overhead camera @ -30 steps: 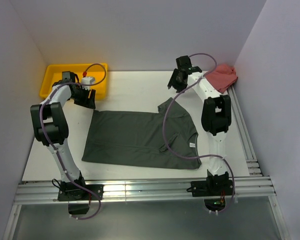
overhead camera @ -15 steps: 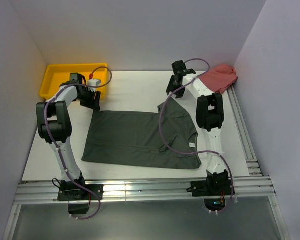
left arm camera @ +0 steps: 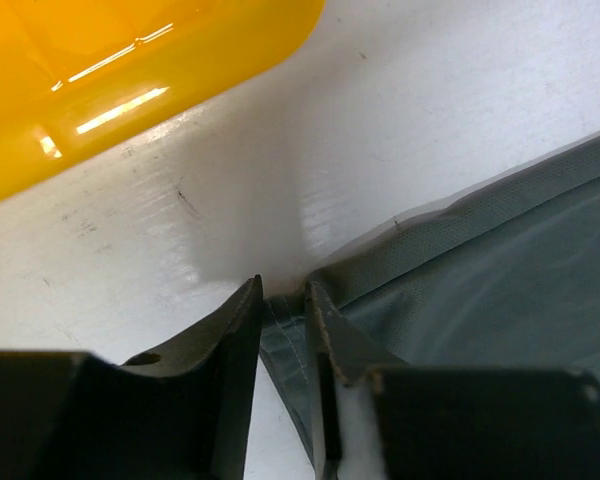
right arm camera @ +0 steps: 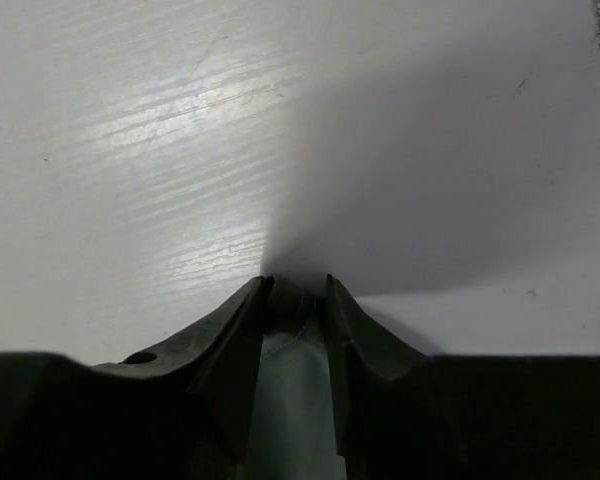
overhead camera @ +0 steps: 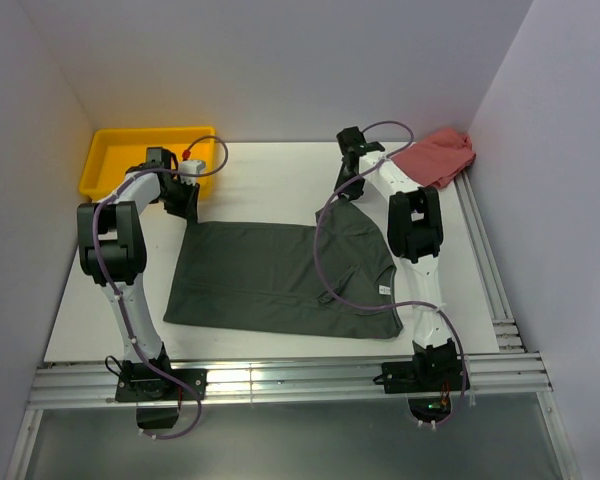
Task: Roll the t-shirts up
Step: Fold the tshirt
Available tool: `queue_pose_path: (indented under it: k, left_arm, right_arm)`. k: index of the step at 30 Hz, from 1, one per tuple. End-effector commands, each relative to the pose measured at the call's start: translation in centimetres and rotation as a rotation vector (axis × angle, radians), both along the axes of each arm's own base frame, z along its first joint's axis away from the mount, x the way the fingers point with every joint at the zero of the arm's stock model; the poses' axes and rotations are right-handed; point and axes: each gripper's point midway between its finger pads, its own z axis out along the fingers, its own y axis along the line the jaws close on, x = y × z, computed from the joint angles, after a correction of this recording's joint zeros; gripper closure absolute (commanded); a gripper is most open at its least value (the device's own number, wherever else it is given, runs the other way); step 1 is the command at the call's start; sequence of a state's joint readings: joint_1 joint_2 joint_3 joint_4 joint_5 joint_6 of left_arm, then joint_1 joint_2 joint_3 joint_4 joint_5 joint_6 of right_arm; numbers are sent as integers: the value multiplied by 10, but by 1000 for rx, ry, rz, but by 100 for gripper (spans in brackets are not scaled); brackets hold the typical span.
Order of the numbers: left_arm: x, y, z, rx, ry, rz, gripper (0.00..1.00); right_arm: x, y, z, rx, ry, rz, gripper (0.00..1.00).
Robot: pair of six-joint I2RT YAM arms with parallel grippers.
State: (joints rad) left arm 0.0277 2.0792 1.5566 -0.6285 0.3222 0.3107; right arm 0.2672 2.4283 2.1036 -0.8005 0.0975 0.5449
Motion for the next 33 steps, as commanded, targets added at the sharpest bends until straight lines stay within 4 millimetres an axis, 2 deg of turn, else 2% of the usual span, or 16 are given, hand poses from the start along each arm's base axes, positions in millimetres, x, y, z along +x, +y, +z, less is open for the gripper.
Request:
queue_pose_path:
  k: [1, 5, 6, 9, 12, 22, 33]
  left_arm:
    - [3, -1, -1, 7, -9, 7, 74]
    - [5, 1, 0, 14, -15, 10, 85]
    - [5, 1, 1, 13, -14, 12, 89]
    - [6, 1, 5, 13, -21, 11, 99]
    - [7, 1, 9, 15, -30, 11, 100]
    - [10, 6, 24, 38, -74, 17, 100]
    - [7, 8, 34, 47, -89, 17, 100]
  right_arm:
    - [-5, -2, 8, -24, -8, 1, 63]
    - [-3, -2, 17, -23, -27, 1, 74]
    - [-2, -3, 21, -25, -35, -1, 82]
    - [0, -5, 33, -26, -59, -5, 92]
    - [2, -7, 49, -30, -93, -9, 100]
    - [-4, -13, 92, -14, -173, -26, 100]
    - [-28, -17, 101, 10, -191, -39, 100]
